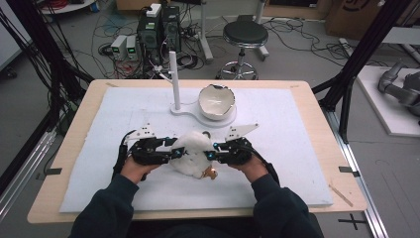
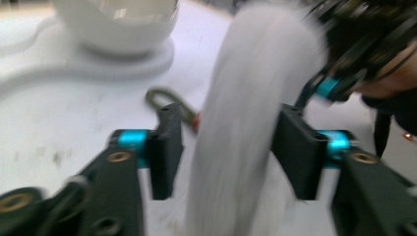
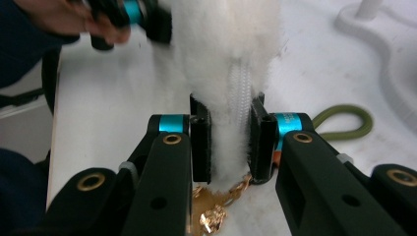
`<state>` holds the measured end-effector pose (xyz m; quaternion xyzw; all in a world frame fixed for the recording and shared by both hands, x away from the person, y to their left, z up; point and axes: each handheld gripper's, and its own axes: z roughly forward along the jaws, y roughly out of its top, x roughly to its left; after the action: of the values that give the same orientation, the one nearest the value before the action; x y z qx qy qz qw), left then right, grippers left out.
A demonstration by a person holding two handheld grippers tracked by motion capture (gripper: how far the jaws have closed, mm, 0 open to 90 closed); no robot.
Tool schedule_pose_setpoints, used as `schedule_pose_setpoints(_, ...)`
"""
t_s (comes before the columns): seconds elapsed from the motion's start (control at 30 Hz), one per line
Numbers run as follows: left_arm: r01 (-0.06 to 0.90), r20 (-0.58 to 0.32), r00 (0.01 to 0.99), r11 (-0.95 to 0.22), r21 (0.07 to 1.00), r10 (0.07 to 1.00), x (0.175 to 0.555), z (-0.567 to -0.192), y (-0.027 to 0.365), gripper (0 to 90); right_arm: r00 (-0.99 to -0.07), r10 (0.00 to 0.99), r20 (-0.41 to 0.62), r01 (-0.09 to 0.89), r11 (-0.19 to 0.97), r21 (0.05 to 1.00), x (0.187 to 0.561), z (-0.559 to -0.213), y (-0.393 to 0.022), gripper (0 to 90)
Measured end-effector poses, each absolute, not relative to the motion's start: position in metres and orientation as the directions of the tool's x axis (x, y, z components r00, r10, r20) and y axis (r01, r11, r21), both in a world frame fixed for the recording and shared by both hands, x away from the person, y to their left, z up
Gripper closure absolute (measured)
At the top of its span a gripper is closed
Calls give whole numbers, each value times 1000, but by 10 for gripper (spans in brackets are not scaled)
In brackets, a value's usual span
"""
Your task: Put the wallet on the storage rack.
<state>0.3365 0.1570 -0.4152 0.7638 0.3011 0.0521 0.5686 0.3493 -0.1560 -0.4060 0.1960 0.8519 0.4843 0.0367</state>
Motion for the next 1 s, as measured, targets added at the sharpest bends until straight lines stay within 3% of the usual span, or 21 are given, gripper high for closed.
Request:
schedule_pose_setpoints(0.07,458,-297,800,-212,863,521,340,-425,160,426,-920,369,130,293,429,854,349,-403,-159,764)
schedule_pose_setpoints(0.1,455,-295,809,-224,862,508,340,-426,160,465,-920,368,132,291,418,861,350,-402,-161,764)
schedule_pose_setpoints(0.17,410,-261,832,-226,883,490,338,-424,161,659,-917,373,139,299,416,859,350,-402,-162,756)
schedule_pose_setpoints(0.27,380,-255,847,-196,904,467,337,-420,163,728,-907,393,149,315,402,860,351,-402,-163,698)
schedule_pose_setpoints(0.3,355,-243,859,-183,917,452,335,-418,164,749,-892,418,169,340,378,861,353,-404,-166,533)
schedule_pose_setpoints(0.4,333,-232,872,-175,926,431,334,-416,166,757,-888,411,207,374,382,845,356,-408,-165,430)
schedule_pose_setpoints(0.53,317,-234,893,-167,934,385,333,-415,165,758,-903,368,224,372,406,835,355,-410,-160,521)
schedule_pose_setpoints(0.6,309,-229,899,-169,936,373,333,-415,165,759,-912,357,203,344,396,851,352,-406,-162,717)
schedule_pose_setpoints(0.8,318,-239,895,-161,934,378,333,-415,164,740,-916,354,190,321,360,876,352,-400,-167,750)
schedule_pose_setpoints(0.93,387,-287,836,-131,913,468,339,-417,171,554,-920,367,135,278,371,886,349,-394,-166,764)
schedule_pose_setpoints(1.0,399,-298,807,-99,912,510,341,-418,180,551,-914,393,97,257,377,890,349,-388,-168,765)
